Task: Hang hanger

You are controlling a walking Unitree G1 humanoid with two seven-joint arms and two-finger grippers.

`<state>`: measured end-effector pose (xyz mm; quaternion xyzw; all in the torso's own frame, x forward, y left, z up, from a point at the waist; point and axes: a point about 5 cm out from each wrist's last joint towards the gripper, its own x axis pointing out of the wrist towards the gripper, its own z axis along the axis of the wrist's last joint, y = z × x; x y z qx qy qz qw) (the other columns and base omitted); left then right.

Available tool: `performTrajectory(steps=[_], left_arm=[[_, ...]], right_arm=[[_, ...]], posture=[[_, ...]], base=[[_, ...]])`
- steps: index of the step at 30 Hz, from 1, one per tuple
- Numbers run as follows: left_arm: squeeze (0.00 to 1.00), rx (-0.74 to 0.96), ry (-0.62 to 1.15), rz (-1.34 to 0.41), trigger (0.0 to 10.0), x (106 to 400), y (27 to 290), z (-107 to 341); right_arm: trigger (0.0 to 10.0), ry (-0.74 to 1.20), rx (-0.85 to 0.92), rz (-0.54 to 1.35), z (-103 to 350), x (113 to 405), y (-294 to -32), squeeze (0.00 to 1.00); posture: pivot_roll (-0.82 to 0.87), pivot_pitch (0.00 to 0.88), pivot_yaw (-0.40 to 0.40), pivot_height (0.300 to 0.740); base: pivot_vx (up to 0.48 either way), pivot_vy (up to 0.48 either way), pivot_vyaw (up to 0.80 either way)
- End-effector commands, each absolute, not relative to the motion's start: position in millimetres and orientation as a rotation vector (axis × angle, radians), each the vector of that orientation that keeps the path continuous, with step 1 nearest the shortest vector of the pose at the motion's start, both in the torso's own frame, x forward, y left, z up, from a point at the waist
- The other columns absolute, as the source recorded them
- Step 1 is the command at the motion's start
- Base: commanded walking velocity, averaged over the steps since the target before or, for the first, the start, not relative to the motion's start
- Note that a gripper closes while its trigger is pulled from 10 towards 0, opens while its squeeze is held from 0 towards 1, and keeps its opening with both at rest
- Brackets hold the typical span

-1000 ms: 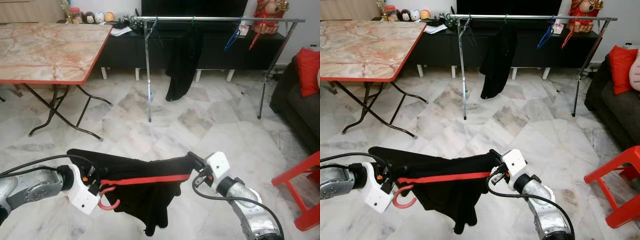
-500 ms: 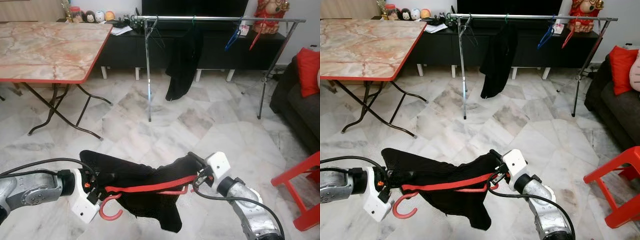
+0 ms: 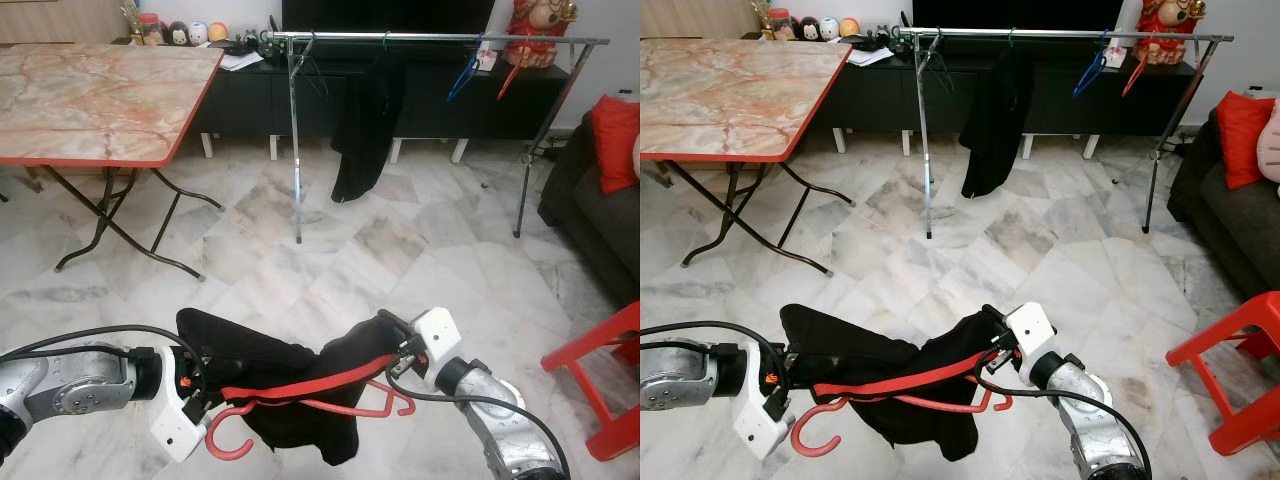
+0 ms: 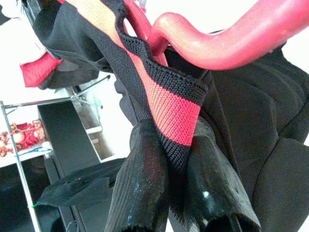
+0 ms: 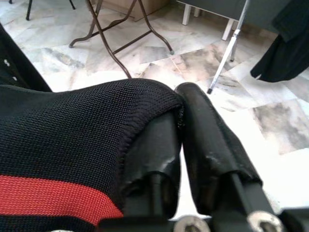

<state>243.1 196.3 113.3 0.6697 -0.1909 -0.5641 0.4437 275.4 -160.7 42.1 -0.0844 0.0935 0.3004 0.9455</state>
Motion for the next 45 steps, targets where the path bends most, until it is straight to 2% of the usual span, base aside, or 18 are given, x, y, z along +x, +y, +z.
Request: performTrajectory(steps=[1, 13, 23, 30, 31, 35, 41, 45], left_arm=[[0.00, 1.633, -0.480, -1.394, 10.0, 243, 196, 115], [0.00, 1.621, -0.449, -1.388, 10.0, 242, 198, 114], [0.00, 1.618, -0.448, -1.426, 10.0, 238, 196, 113], [0.00, 1.610, -0.414, -1.447, 10.0, 235, 197, 108], [0.00, 1.610, -0.414, -1.447, 10.0, 235, 197, 108], [0.00, 1.599, -0.409, -1.466, 10.0, 230, 198, 105], [0.00, 1.604, -0.418, -1.465, 10.0, 231, 197, 107], [0.00, 1.595, -0.407, -1.467, 10.0, 231, 197, 106]], right_arm=[[10.0, 0.204, -0.163, 0.625, 42, 277, -161, 1.00], [10.0, 0.273, -0.164, 0.731, 33, 267, -156, 1.00], [10.0, 0.417, -0.205, 0.817, 19, 258, -166, 1.00], [10.0, 0.566, -0.195, 0.796, 11, 256, -185, 1.00], [10.0, 0.566, -0.195, 0.796, 11, 256, -185, 1.00], [10.0, 0.572, -0.180, 1.005, 14, 241, -182, 1.00], [10.0, 0.544, -0.042, 1.047, 23, 240, -185, 1.00], [10.0, 0.494, 0.006, 0.990, 31, 248, -191, 1.00]], posture=[[0.02, 0.028, -0.063, 0.740], [0.01, 0.030, -0.065, 0.740], [0.02, 0.021, -0.061, 0.740], [0.02, 0.014, -0.056, 0.740], [0.02, 0.014, -0.056, 0.740], [0.02, 0.012, -0.055, 0.740], [0.02, 0.014, -0.058, 0.740], [0.02, 0.014, -0.058, 0.740]], base=[[0.000, 0.000, 0.00], [0.000, 0.000, 0.00], [0.000, 0.000, 0.00], [0.000, 0.000, 0.00], [0.000, 0.000, 0.00], [0.000, 0.000, 0.00], [0.000, 0.000, 0.00], [0.000, 0.000, 0.00]])
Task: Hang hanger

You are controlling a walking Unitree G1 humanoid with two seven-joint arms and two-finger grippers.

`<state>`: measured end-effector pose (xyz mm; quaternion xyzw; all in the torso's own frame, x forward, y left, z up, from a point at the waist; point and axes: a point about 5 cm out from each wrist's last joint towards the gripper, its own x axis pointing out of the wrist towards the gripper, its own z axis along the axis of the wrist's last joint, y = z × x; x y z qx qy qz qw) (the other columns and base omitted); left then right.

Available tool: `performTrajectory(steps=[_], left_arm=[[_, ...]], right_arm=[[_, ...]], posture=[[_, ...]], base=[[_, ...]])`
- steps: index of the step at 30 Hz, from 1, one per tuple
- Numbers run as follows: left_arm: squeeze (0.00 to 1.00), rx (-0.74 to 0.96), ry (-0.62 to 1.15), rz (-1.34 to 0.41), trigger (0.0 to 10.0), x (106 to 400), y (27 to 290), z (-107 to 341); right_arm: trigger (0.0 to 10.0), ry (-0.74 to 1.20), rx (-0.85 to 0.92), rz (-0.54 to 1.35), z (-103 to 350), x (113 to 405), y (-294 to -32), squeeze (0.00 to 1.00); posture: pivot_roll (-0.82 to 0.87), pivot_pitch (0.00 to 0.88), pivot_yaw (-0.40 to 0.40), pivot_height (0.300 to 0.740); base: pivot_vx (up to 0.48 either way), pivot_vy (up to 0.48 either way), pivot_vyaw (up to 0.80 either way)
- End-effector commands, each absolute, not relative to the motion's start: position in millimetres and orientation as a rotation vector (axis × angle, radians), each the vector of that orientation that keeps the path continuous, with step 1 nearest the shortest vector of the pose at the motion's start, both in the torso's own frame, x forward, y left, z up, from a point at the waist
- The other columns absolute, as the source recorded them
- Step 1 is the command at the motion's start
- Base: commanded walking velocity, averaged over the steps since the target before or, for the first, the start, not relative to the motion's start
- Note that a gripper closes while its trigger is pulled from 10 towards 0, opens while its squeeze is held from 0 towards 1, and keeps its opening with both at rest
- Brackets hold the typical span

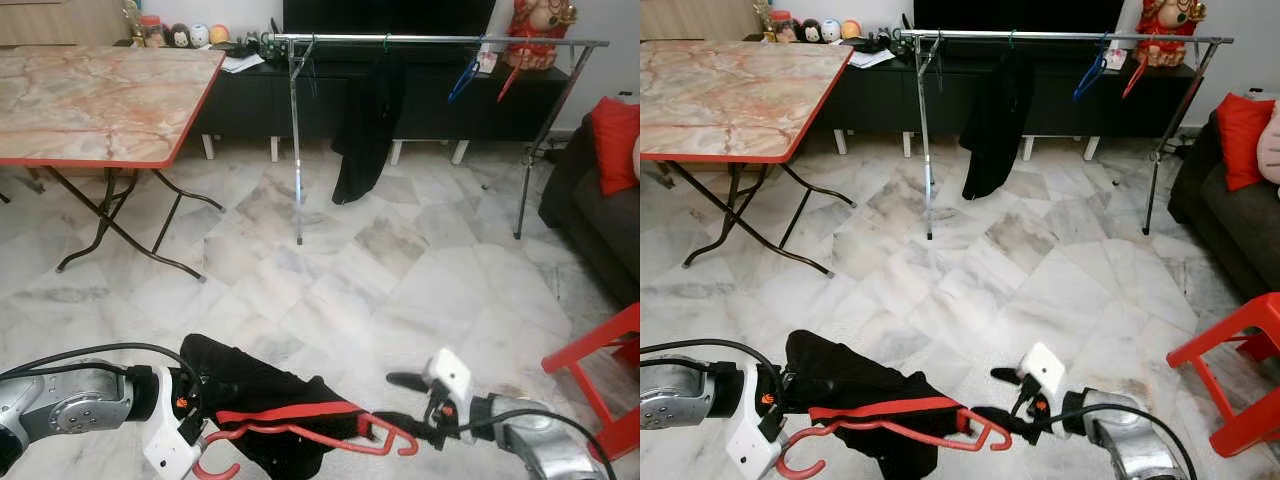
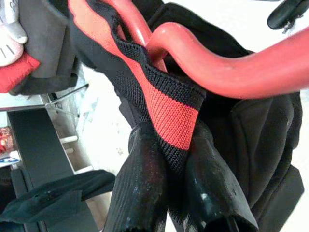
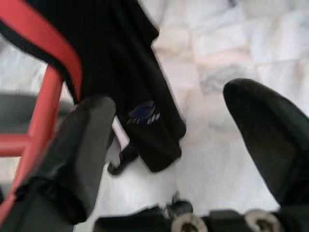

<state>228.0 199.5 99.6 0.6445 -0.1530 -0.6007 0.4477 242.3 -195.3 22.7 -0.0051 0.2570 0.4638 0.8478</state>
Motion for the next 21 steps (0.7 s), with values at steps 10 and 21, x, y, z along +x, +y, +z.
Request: performTrajectory(steps=[10, 21], left_arm=[[0.00, 1.574, -0.365, -1.458, 10.0, 230, 199, 103], [0.00, 1.265, 0.013, -1.358, 10.0, 239, 203, 101]], right_arm=[[10.0, 0.288, 0.362, 0.863, 60, 264, -200, 1.00], [10.0, 0.326, 0.039, 0.715, 57, 278, -208, 0.00]], posture=[[0.02, 0.017, -0.054, 0.740], [0.02, 0.021, -0.049, 0.740]], base=[[0.000, 0.000, 0.00], [0.000, 0.000, 0.00]])
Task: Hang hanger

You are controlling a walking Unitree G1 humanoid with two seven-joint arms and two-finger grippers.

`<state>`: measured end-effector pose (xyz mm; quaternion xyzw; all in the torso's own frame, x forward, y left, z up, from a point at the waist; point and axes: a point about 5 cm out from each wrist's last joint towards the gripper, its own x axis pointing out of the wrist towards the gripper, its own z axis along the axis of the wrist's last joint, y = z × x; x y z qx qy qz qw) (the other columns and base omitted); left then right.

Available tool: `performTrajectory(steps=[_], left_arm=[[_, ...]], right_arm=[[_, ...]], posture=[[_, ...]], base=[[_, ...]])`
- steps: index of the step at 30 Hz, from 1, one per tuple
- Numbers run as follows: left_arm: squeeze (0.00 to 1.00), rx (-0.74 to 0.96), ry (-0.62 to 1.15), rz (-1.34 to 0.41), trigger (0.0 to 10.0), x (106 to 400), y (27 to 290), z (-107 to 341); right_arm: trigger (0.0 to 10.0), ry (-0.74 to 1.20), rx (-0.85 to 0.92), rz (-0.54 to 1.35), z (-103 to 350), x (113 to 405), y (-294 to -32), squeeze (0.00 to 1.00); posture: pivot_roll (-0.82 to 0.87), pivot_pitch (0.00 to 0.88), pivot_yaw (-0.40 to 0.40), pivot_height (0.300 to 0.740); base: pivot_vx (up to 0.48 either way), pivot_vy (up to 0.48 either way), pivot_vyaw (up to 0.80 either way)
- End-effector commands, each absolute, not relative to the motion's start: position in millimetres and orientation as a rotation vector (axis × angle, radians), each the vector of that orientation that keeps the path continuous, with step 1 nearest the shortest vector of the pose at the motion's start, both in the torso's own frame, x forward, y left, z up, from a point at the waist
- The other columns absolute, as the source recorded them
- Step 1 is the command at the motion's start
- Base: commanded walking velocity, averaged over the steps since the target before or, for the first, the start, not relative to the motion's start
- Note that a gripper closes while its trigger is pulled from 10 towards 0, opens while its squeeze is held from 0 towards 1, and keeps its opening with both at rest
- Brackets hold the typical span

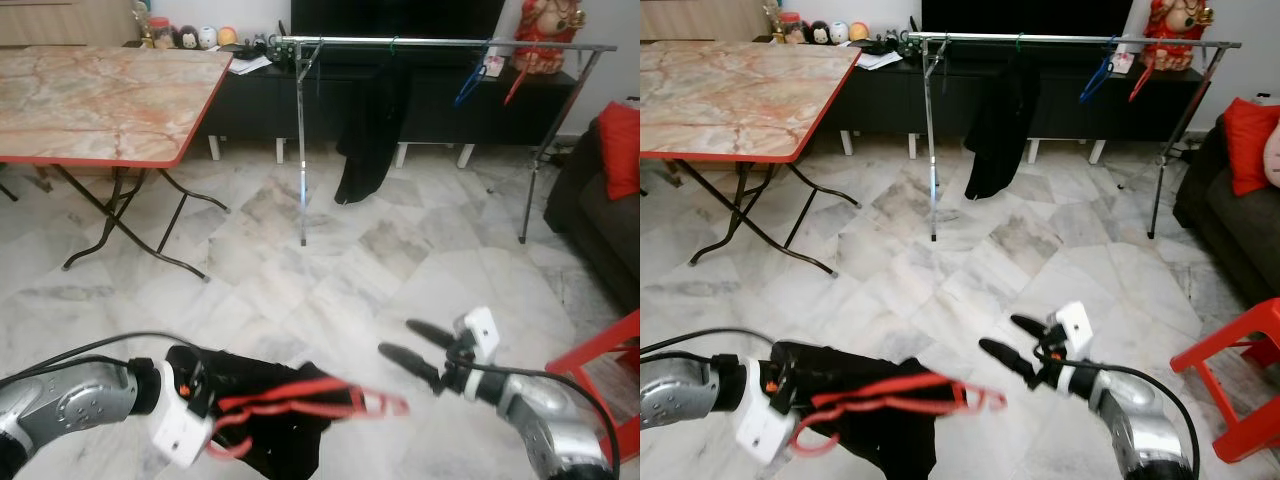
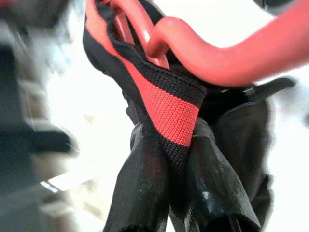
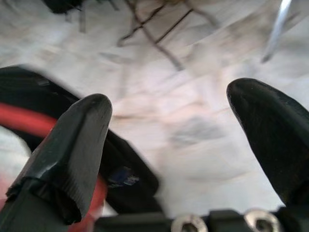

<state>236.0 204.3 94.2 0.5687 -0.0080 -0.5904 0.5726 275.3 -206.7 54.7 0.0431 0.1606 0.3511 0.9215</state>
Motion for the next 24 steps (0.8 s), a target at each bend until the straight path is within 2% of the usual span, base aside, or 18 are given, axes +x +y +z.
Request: performTrajectory(steps=[1, 5, 9, 11, 14, 21, 24], left_arm=[[0.00, 1.233, 0.028, -1.351, 10.0, 240, 202, 102], [0.00, 1.102, 0.049, -1.291, 10.0, 248, 194, 111], [0.00, 0.847, 0.115, -1.297, 10.0, 251, 179, 122], [0.00, 0.830, 0.120, -1.297, 10.0, 251, 178, 122], [0.00, 0.604, 0.126, -1.169, 10.0, 262, 177, 132], [0.00, 0.433, 0.115, -1.058, 10.0, 271, 173, 145], [0.00, 0.467, 0.171, -1.134, 10.0, 264, 170, 144]], right_arm=[[10.0, 0.312, 0.024, 0.709, 60, 281, -208, 0.00], [10.0, 0.263, 0.017, 0.699, 71, 288, -209, 0.00], [10.0, 0.236, -0.020, 0.682, 78, 292, -213, 0.00], [10.0, 0.238, -0.023, 0.677, 77, 292, -214, 0.00], [10.0, 0.239, -0.028, 0.625, 74, 291, -221, 0.00], [10.0, 0.224, -0.009, 0.623, 69, 287, -213, 0.00], [10.0, 0.187, -0.013, 0.677, 77, 289, -207, 0.00]], posture=[[0.02, 0.021, -0.049, 0.740], [0.02, 0.020, -0.048, 0.740], [0.02, 0.020, -0.050, 0.740], [0.01, 0.019, -0.052, 0.740], [0.01, 0.013, -0.049, 0.740], [0.02, 0.002, -0.051, 0.740], [0.02, 0.000, -0.048, 0.740]], base=[[0.000, 0.000, 0.00], [0.000, 0.000, 0.00], [0.000, 0.000, 0.00], [0.000, 0.000, 0.00], [0.000, 0.000, 0.00], [0.000, 0.000, 0.00], [0.000, 0.000, 0.00]])
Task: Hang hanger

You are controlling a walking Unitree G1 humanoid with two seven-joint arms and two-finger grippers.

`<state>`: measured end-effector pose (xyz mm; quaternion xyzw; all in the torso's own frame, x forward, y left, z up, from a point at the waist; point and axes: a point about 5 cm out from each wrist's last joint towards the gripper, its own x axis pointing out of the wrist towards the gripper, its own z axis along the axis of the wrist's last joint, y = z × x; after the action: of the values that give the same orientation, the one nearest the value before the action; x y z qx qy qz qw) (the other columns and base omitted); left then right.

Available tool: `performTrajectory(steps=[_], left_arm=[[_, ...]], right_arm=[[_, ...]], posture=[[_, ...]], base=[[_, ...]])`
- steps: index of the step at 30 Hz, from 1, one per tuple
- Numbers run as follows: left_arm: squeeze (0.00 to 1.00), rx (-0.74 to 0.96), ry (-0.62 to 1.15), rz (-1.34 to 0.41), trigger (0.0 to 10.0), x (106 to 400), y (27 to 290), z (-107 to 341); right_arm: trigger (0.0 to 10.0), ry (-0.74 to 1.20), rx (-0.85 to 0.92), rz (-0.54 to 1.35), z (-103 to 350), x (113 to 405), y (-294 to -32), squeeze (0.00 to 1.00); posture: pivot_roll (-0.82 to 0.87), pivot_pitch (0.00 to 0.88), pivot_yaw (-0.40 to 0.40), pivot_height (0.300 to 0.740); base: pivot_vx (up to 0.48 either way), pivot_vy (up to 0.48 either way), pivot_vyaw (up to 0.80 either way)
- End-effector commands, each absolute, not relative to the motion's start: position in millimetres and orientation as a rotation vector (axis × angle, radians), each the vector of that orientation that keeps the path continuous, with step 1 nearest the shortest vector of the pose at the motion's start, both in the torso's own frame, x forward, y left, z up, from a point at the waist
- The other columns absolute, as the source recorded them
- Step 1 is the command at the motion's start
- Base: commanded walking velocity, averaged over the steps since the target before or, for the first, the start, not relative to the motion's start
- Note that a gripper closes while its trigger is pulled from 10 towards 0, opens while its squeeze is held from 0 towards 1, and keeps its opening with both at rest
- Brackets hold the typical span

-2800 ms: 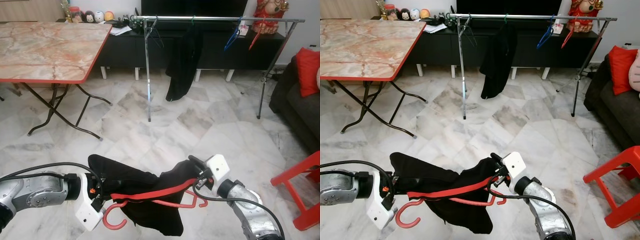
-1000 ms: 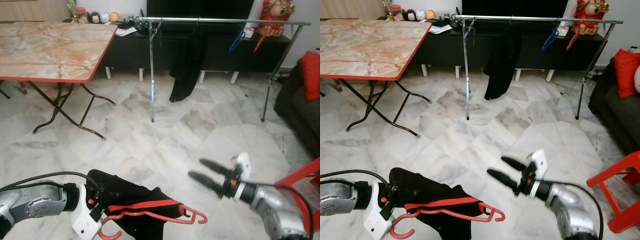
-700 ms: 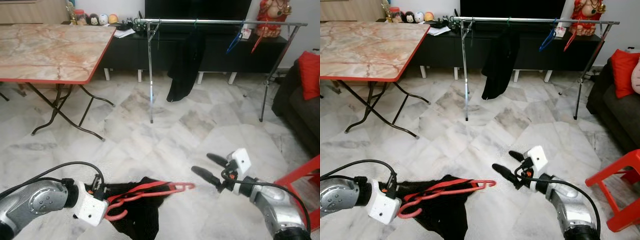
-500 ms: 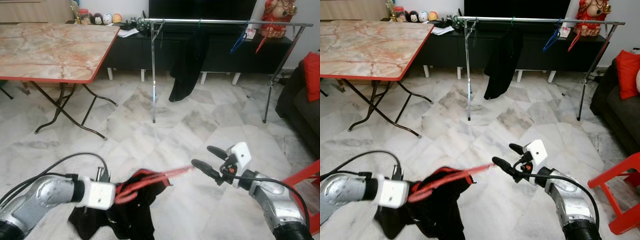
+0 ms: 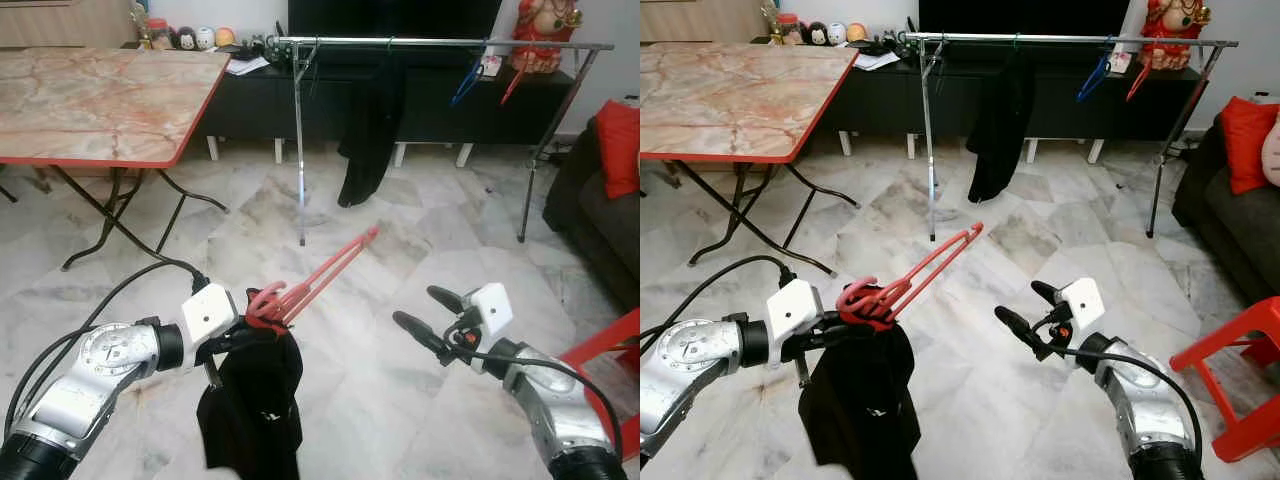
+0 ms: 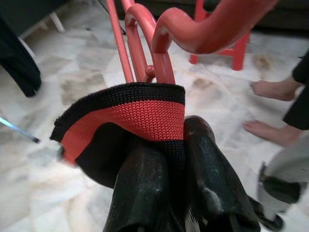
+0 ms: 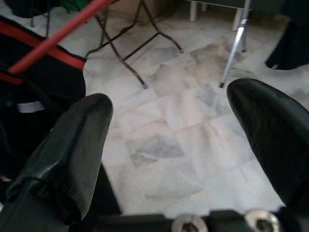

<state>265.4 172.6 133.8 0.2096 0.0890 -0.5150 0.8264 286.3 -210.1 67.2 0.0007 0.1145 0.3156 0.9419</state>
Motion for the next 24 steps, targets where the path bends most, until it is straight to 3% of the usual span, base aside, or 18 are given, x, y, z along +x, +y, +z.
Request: performTrajectory(steps=[1, 6, 9, 14, 24], left_arm=[[0.00, 0.467, 0.171, -1.134, 10.0, 264, 170, 144], [0.00, 0.566, 0.236, -1.147, 10.0, 267, 171, 144], [0.00, 0.630, 0.318, -1.179, 10.0, 267, 176, 137], [0.00, 0.682, 0.426, -1.220, 10.0, 265, 181, 130], [0.00, 0.677, 0.438, -1.374, 10.0, 259, 168, 140]], right_arm=[[10.0, 0.187, -0.013, 0.677, 77, 289, -207, 0.00], [10.0, 0.118, -0.043, 0.796, 101, 295, -201, 0.00], [10.0, 0.104, -0.060, 0.984, 116, 289, -191, 0.00], [10.0, 0.184, -0.194, 1.262, 127, 277, -186, 0.00], [10.0, 0.308, -0.350, 1.505, 129, 270, -176, 0.00]], posture=[[0.02, 0.000, -0.048, 0.740], [0.02, 0.000, -0.036, 0.740], [0.01, 0.000, -0.029, 0.740], [0.01, 0.000, -0.029, 0.740], [0.02, 0.000, -0.039, 0.740]], base=[[0.000, 0.000, 0.00], [0.000, 0.000, 0.00], [0.000, 0.000, 0.00], [0.000, 0.000, 0.00], [0.000, 0.000, 0.00]])
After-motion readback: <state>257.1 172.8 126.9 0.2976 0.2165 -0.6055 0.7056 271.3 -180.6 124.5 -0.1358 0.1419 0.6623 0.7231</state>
